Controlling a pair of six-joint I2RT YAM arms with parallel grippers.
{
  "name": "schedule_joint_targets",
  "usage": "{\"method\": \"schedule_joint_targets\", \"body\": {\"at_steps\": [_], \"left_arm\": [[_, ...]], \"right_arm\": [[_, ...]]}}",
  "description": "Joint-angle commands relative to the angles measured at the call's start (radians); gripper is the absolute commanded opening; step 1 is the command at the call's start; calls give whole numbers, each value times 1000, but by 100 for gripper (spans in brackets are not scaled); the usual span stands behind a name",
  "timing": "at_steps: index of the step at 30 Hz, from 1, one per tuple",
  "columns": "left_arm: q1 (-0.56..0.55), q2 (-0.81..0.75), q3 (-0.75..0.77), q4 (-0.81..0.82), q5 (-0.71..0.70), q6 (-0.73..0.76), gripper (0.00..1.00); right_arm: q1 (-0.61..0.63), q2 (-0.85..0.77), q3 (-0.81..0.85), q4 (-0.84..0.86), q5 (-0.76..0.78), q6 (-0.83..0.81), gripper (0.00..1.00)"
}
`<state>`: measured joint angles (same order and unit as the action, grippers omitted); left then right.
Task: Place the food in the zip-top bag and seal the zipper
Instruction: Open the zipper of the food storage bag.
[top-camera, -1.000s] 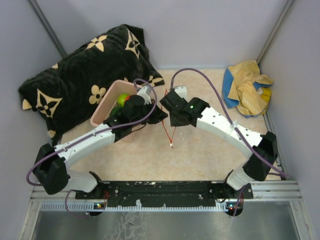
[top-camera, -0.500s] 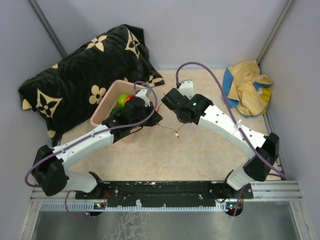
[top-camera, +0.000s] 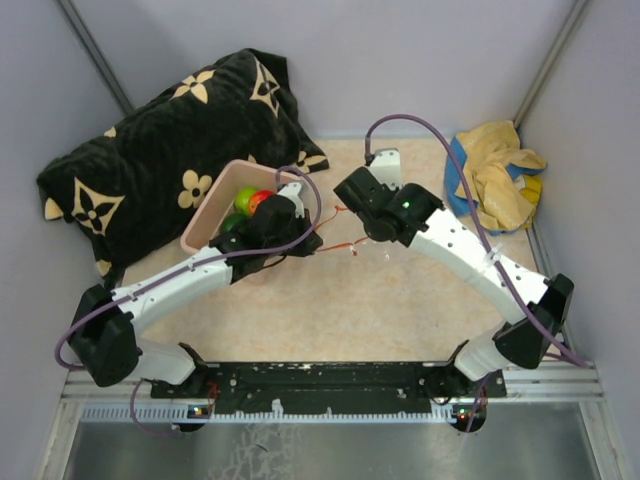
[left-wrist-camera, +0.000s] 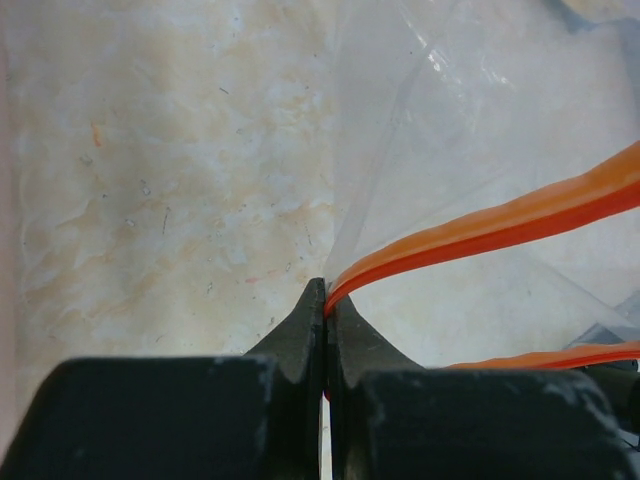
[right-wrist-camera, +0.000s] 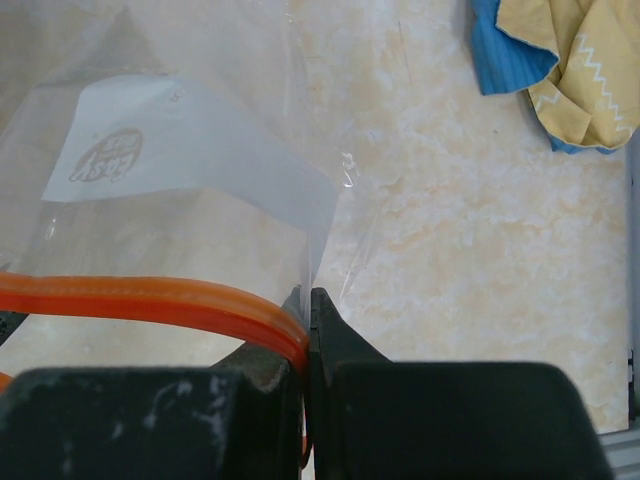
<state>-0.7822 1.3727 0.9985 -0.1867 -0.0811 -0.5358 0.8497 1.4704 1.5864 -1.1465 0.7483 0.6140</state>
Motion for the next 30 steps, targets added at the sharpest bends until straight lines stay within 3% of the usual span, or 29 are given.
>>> {"method": "schedule_joint_targets", "body": {"at_steps": [1, 5, 11, 22, 30], "left_arm": [[12, 12, 31, 4, 68, 18, 4], [12, 5, 60, 51, 142, 0, 12], [12, 8, 89, 91, 205, -39, 32], [46, -25, 63, 99, 236, -73, 61], [179, -142, 32, 15, 236, -35, 77]], "right_arm": [[-15, -46, -21, 53, 4, -38, 0], [-15, -21, -44, 73, -38, -33, 0], [-14, 41, -23, 43, -50, -21, 0], [-12, 101, -8, 20, -76, 6, 0], [-13, 127, 17, 2, -56, 18, 0]]}}
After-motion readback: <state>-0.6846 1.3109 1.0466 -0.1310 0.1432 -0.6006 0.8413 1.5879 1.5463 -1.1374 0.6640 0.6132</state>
